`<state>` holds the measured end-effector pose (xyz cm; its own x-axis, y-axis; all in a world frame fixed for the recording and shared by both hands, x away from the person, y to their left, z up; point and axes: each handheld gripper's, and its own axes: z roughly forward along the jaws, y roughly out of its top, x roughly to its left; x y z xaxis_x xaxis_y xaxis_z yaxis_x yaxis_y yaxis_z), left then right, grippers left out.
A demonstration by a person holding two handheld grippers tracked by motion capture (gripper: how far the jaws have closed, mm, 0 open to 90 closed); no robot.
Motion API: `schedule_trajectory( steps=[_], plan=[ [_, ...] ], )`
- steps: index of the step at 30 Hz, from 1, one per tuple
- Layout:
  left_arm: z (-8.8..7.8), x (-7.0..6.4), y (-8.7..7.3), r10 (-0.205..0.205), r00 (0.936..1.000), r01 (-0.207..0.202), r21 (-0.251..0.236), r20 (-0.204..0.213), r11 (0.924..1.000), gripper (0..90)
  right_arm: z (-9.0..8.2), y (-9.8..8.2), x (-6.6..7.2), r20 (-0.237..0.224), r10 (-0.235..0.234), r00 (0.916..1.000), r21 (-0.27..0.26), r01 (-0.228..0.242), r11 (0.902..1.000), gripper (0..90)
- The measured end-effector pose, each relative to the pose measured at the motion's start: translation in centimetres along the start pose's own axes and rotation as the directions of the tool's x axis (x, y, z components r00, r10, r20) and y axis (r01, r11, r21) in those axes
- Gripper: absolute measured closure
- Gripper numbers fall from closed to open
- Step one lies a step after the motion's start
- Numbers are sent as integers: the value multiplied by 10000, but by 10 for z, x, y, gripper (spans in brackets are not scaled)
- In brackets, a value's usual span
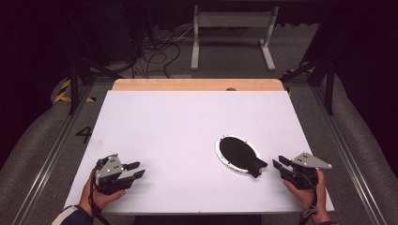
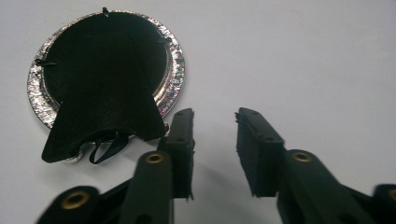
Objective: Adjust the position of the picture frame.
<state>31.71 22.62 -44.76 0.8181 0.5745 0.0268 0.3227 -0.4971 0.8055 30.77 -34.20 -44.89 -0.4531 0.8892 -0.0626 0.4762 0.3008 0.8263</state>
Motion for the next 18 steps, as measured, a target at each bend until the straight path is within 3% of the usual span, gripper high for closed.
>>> schedule_trajectory(
  steps=[4, 13, 18],
  plan=[
    [11, -7, 11, 416, 9984, -418, 35, 378, 9991, 896, 6, 2, -3, -82, -53, 10000, 323, 56, 9995, 872],
    [25, -7, 20, 293, 9988, -308, 385, 387, 9988, 900, 25, 11, 1, -213, -329, 9992, 707, 344, 9969, 900],
    [33, -13, 24, 517, 9974, -544, 548, 509, 9970, 900, 32, 14, 5, -340, -475, 9983, 867, 503, 9950, 900]
  ],
)
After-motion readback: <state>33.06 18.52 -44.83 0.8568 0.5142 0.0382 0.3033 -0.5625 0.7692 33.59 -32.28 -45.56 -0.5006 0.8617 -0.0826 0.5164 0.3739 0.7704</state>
